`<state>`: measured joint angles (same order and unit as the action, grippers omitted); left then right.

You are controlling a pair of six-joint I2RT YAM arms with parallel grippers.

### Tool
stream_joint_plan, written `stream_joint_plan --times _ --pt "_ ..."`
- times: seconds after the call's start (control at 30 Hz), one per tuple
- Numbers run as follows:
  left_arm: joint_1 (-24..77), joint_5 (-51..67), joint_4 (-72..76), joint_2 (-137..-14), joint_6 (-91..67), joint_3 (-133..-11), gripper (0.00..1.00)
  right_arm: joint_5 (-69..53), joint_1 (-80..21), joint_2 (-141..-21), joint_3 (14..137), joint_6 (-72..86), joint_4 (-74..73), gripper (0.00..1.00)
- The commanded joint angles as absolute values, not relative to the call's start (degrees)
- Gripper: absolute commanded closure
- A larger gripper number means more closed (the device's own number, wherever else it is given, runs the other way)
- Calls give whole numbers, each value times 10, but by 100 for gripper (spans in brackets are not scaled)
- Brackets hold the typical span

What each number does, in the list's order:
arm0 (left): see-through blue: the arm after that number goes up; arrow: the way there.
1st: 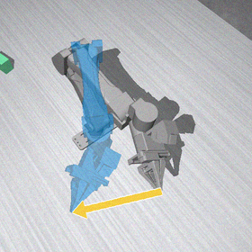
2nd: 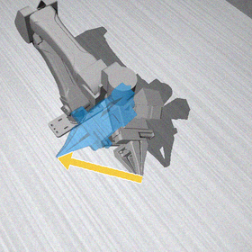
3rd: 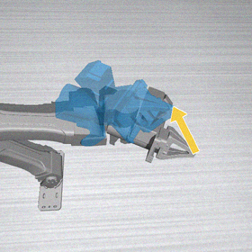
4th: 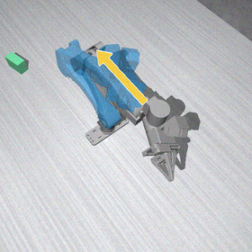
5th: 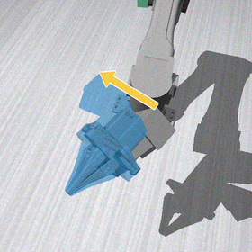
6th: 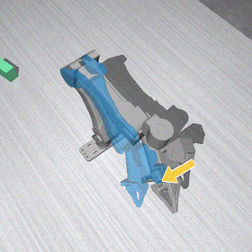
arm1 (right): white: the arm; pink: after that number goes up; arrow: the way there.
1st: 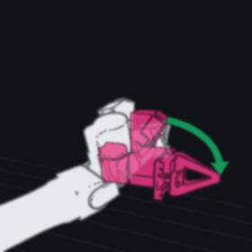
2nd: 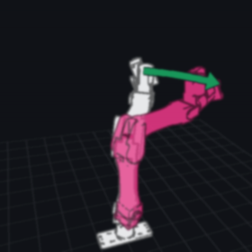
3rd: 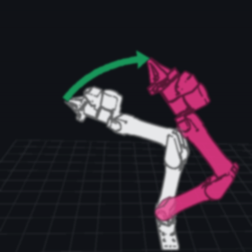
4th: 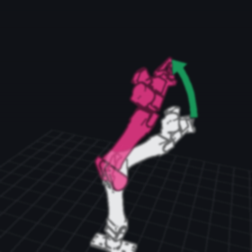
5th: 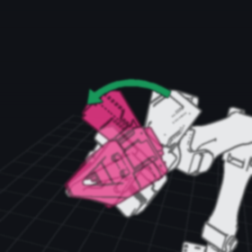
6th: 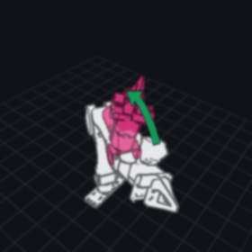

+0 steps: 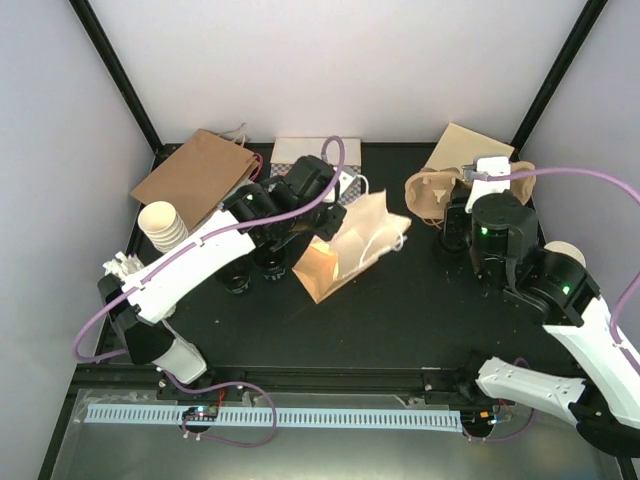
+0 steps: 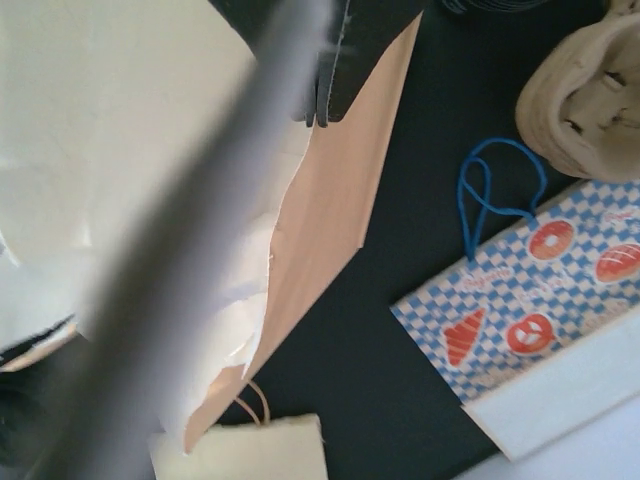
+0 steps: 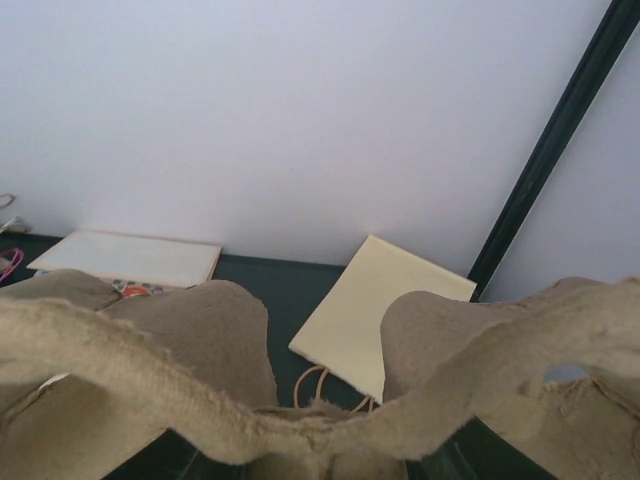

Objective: Pack the takeout coffee

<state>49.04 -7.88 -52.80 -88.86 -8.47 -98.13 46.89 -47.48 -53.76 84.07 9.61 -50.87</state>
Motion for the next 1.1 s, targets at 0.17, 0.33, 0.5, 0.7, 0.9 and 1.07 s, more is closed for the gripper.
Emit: stream_joint_plan --times 0.17,0.33,0.5,0.7,0.9,1.07 --pt "525 -60 -496 -882 -79 -954 98 522 -473 -524 776 -6 -351 66" --pt "531 -57 -494 -874 -82 -952 99 487 -473 -531 741 8 -369 66" --pt "532 -61 -492 -870 -83 -953 98 446 -472 -540 728 38 -399 67" --pt "532 -70 -491 -863 -81 -955 98 380 -472 -536 703 68 -422 68" --pt "532 -83 -488 -860 -82 -956 98 302 -474 -526 688 90 -442 68" --pt "532 -85 -485 -859 -82 -955 99 246 -479 -505 678 92 -450 68"
